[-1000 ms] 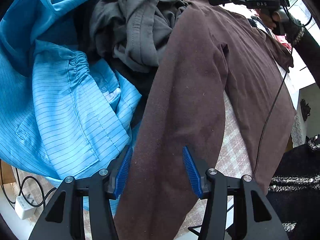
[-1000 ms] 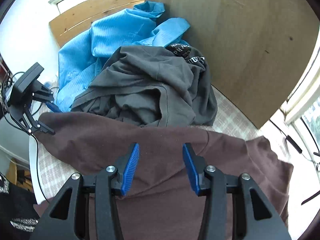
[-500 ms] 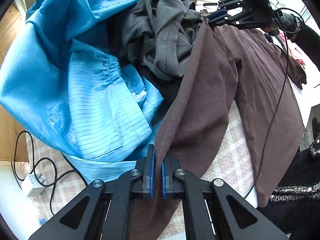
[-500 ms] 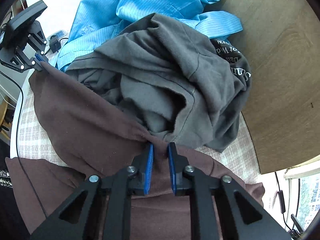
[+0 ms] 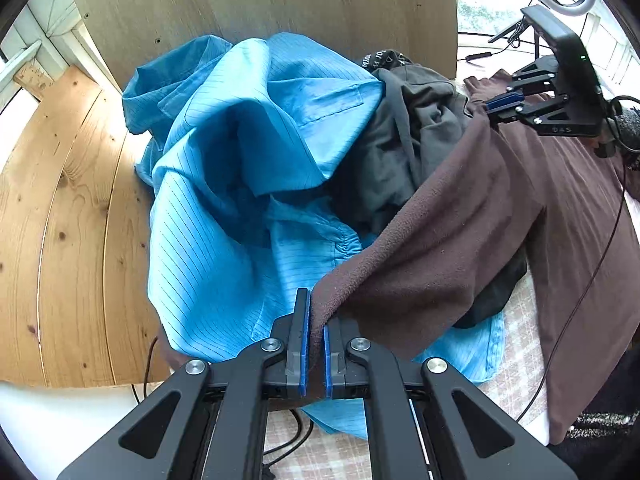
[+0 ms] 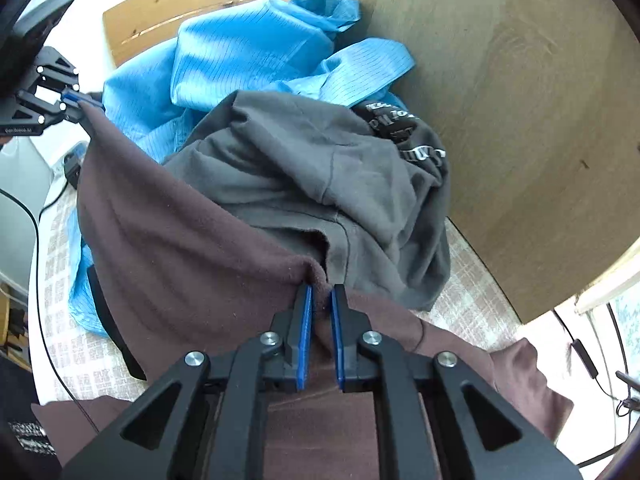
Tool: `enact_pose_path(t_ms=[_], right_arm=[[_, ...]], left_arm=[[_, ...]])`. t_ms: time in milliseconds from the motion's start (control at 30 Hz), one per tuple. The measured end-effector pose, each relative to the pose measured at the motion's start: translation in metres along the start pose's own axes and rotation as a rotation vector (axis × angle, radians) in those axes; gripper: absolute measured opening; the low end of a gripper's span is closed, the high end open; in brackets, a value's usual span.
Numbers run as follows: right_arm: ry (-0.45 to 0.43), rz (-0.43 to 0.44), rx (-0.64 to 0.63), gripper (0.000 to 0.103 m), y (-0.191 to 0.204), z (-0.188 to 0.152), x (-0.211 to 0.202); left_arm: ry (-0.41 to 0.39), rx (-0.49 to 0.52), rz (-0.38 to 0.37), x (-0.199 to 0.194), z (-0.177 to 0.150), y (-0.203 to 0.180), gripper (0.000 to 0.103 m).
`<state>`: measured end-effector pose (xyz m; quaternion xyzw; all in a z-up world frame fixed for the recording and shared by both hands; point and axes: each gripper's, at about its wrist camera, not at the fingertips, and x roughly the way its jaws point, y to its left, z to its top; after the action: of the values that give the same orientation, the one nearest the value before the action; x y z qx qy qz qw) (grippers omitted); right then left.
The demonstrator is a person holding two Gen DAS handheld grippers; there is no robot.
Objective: Fold clothes
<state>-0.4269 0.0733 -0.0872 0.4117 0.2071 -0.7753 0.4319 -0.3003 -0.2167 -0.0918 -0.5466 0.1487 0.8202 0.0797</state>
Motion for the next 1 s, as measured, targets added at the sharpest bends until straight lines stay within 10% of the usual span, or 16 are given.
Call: enact_pose_path(t_ms=[367, 1000], right_arm=[[0.088, 0.239, 0.179, 0.007, 0.041, -0.078, 0.0], [0.093, 0.253, 0.433, 0.005, 0.024, -0.102, 0.037]], left_arm=[[-0.01, 0.027, -0.002, -0.017, 0.028, 0.006, 0.005], [-0.064, 0.115, -0.076, -0.102, -0.009, -0.09, 0.005]])
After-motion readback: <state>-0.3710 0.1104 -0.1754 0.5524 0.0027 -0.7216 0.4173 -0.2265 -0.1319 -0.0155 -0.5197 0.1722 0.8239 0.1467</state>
